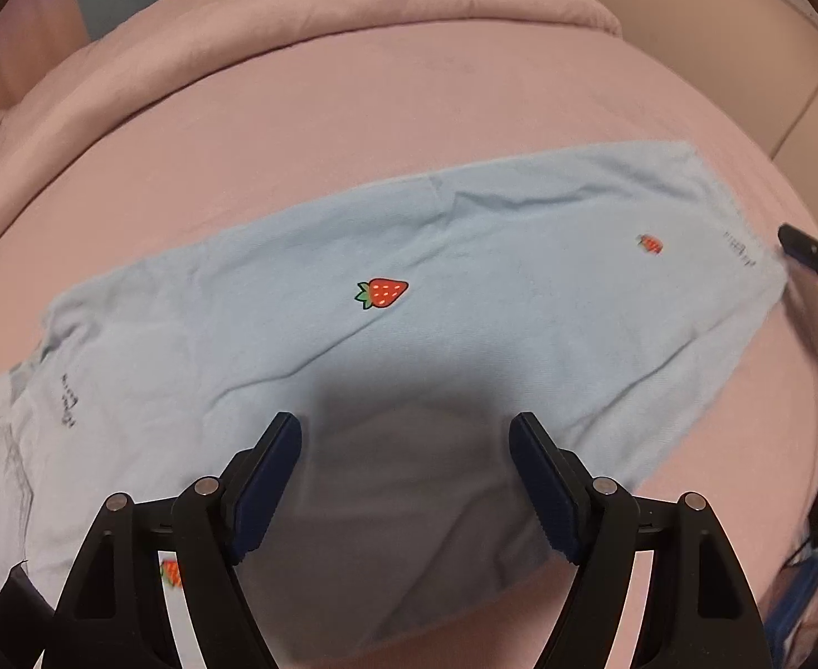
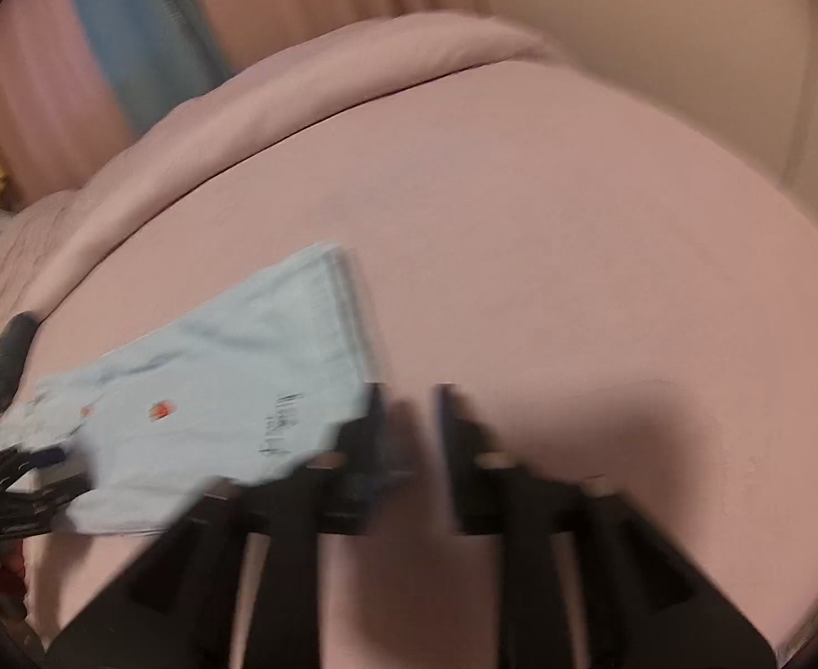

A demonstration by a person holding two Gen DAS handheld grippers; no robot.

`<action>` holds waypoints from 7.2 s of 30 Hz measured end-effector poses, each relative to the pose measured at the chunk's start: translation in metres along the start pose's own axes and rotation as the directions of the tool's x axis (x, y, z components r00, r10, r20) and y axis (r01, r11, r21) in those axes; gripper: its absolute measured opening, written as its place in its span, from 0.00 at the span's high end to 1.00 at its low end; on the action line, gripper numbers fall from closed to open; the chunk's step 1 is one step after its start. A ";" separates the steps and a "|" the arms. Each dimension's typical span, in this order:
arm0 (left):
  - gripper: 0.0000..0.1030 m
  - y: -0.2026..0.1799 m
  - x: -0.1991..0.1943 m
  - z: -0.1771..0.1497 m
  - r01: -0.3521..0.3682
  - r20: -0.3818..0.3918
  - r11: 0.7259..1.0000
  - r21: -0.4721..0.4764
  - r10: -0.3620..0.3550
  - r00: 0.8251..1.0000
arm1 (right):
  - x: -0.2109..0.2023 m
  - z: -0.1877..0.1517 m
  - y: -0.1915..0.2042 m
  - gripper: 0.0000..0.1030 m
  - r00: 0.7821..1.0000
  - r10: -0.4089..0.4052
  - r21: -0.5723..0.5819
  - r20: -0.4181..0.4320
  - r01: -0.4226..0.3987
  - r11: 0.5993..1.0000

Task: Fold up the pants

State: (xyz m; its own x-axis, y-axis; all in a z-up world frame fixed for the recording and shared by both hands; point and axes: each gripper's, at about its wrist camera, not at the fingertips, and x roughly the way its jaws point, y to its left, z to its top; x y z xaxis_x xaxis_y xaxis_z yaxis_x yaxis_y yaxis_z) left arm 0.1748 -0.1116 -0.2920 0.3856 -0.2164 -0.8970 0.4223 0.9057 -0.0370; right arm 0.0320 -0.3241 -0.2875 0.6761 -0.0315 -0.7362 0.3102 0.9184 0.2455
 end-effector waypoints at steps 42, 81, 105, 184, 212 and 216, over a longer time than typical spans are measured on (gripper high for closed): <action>0.24 0.004 0.004 -0.017 0.285 0.006 0.891 -0.352 -0.303 0.953 | -0.010 -0.026 0.013 0.86 0.964 0.261 0.227 0.046 -0.265 0.937; 0.22 0.161 -0.029 -0.082 0.656 0.405 0.457 -0.600 -0.534 0.742 | 0.000 -0.096 0.306 0.87 0.926 0.328 -0.619 -0.188 -0.371 0.692; 0.90 0.224 -0.046 -0.088 0.462 0.341 0.695 -0.552 -0.318 0.885 | 0.014 -0.127 0.361 0.86 0.917 0.376 -0.777 -0.131 -0.331 0.536; 0.64 0.097 -0.044 -0.122 0.317 0.179 0.905 -0.283 -0.275 0.945 | 0.006 -0.043 0.180 0.50 0.964 0.182 -0.546 -0.192 -0.259 0.797; 0.39 0.174 -0.111 -0.224 0.254 0.313 0.912 -0.323 -0.150 0.938 | -0.019 -0.025 0.324 0.48 0.950 0.211 -0.717 -0.232 -0.313 0.623; 0.39 0.171 -0.113 -0.225 0.239 0.312 0.919 -0.314 -0.138 0.940 | 0.047 -0.039 0.364 0.62 0.920 0.215 -0.702 -0.327 -0.389 0.597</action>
State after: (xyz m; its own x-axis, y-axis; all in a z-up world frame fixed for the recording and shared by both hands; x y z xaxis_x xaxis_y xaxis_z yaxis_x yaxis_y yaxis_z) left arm 0.0186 0.1495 -0.2961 0.5602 -0.4417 -0.7008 0.2226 0.8952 -0.3862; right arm 0.1505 0.0238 -0.2579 0.4700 0.2976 -0.8310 -0.5470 0.8371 -0.0095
